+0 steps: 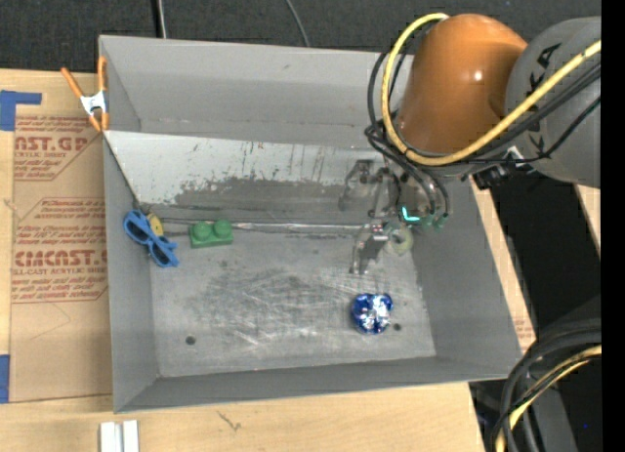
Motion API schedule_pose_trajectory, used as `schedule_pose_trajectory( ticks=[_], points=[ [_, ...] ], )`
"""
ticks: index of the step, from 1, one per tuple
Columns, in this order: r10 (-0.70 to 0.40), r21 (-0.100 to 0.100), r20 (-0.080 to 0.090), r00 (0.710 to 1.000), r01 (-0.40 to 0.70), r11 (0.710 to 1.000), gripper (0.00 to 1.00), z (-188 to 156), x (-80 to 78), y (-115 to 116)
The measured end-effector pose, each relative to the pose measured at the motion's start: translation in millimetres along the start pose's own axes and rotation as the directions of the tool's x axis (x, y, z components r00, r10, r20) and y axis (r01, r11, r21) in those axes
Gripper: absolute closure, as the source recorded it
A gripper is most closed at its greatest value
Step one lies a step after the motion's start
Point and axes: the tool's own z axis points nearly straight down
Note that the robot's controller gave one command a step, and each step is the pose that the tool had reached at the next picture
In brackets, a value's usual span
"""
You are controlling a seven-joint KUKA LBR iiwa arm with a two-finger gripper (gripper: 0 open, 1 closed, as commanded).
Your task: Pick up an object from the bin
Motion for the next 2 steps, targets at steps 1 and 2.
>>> schedule_pose_trajectory(
  ticks=[1, 2],
  points=[
    [-0.054, 0.0, -0.007, 0.998, 0.054, 0.999, 0.0, 97.1, 74.0, -3.8],
    [-0.123, 0.003, 0.0, 0.992, 0.123, 0.992, 0.0, 163.4, 63.1, -90.0]
  ],
)
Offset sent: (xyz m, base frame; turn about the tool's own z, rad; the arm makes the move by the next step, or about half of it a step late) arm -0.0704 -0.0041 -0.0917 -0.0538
